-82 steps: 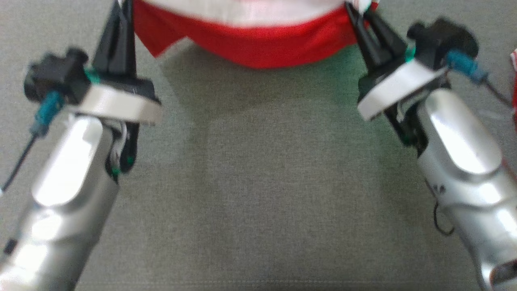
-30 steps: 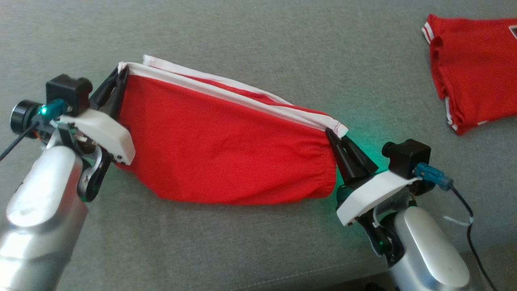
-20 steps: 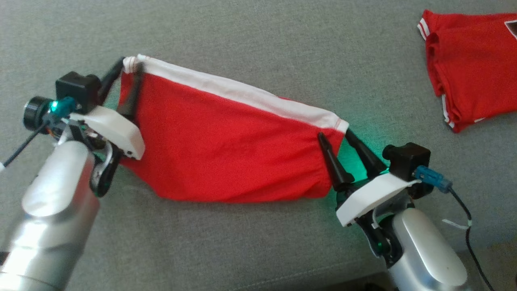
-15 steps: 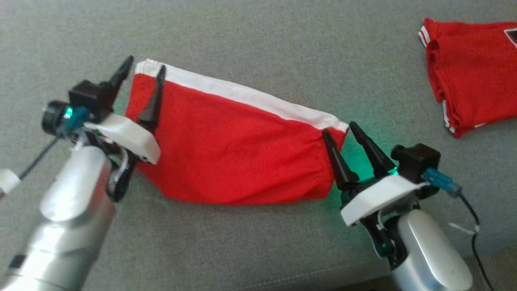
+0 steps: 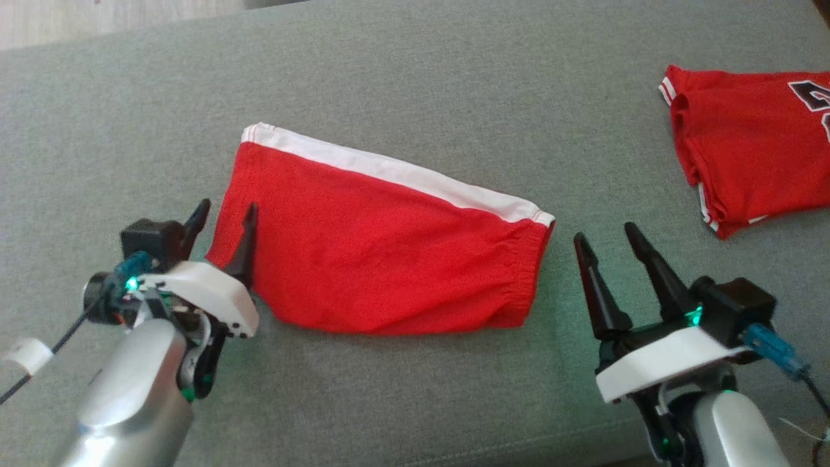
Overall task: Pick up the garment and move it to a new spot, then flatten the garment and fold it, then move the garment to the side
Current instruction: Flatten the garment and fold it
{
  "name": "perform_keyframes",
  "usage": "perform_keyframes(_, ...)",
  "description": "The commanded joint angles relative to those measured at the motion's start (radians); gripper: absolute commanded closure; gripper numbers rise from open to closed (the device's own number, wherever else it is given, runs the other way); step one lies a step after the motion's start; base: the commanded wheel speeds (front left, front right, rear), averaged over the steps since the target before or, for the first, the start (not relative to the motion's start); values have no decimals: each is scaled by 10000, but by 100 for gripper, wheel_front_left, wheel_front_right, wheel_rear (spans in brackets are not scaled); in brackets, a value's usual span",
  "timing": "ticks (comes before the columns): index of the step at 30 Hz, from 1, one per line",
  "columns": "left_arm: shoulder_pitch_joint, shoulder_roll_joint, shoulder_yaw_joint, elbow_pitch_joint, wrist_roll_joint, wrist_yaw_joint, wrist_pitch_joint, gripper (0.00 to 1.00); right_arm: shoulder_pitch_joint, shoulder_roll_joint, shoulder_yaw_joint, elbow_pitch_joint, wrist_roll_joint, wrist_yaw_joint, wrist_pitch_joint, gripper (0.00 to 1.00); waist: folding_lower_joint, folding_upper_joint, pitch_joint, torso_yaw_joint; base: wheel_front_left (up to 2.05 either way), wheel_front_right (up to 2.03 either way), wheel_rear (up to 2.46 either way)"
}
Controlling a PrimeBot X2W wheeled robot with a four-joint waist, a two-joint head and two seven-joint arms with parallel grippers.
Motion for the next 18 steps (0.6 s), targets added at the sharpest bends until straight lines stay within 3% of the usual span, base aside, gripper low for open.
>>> perform_keyframes(1,-135,420,581,-206,-210,173,213,0,43,14,61,-701,-81,67,132,0,2,-1,75,-70,0,0,0)
perform_keyframes(5,-36,475,781,-143,-647,173,683,0,143,14,-49,-1201,-132,67,353,0,2,-1,209,-177,0,0,0)
perform_keyframes(13,102,421,553,-187,-1272,-281,1963,0,233,14,-191,-1633,-126,67,539,0,2,-1,314,-271,0,0,0)
perform_keyframes(14,127,404,498,-234,-1326,-343,2105,11,237,14,-206,-1651,-116,67,536,0,2,-1,307,-271,0,0,0)
perform_keyframes(16,190,352,438,-349,-1485,-469,2333,60,238,14,-231,-1668,-96,67,534,0,2,-1,277,-262,0,0,0)
perform_keyframes(18,233,333,388,-503,-1537,-506,2428,100,236,14,-247,-1675,-76,67,518,0,2,-1,217,-226,0,0,0)
